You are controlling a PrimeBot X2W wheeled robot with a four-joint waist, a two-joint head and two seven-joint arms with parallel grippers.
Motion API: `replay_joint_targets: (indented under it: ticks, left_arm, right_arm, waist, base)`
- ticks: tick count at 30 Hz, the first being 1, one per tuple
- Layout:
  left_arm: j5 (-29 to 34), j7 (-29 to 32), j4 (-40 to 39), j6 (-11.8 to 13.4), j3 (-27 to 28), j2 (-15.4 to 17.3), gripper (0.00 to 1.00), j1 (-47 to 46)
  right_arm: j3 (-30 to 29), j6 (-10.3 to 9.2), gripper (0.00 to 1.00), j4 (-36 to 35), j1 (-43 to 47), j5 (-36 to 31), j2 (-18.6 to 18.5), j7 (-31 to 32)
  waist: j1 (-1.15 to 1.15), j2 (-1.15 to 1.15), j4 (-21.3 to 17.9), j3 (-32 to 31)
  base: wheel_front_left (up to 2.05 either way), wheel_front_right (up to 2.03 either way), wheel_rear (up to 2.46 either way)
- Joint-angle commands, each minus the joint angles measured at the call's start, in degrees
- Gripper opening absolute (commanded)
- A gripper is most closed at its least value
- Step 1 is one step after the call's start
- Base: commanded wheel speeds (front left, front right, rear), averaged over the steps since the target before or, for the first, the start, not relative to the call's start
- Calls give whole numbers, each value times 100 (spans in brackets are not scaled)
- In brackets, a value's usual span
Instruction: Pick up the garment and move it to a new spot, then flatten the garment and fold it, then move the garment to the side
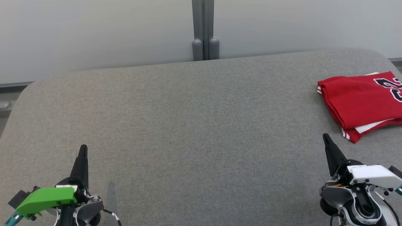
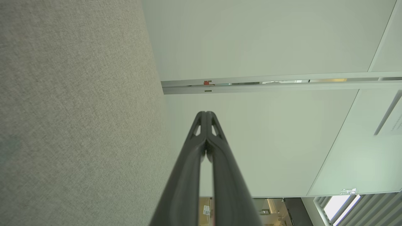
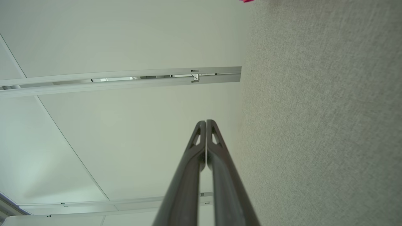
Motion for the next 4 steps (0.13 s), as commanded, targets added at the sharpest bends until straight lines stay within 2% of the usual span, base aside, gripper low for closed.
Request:
replay_joint_targets:
  ticks: [1, 4]
  left_arm:
    - [-17, 15, -7, -33, 28, 17, 0, -88]
    - [-14, 18, -7, -33, 30, 14, 0, -88]
  right_arm:
    - [-8, 0, 0, 14, -36, 37, -22, 17]
    - [-8, 0, 0, 14, -36, 37, -22, 17]
  waist:
    - [0, 0, 0, 0]
    - [0, 0, 0, 0]
  base:
    - [0, 0, 0]
    - [0, 0, 0]
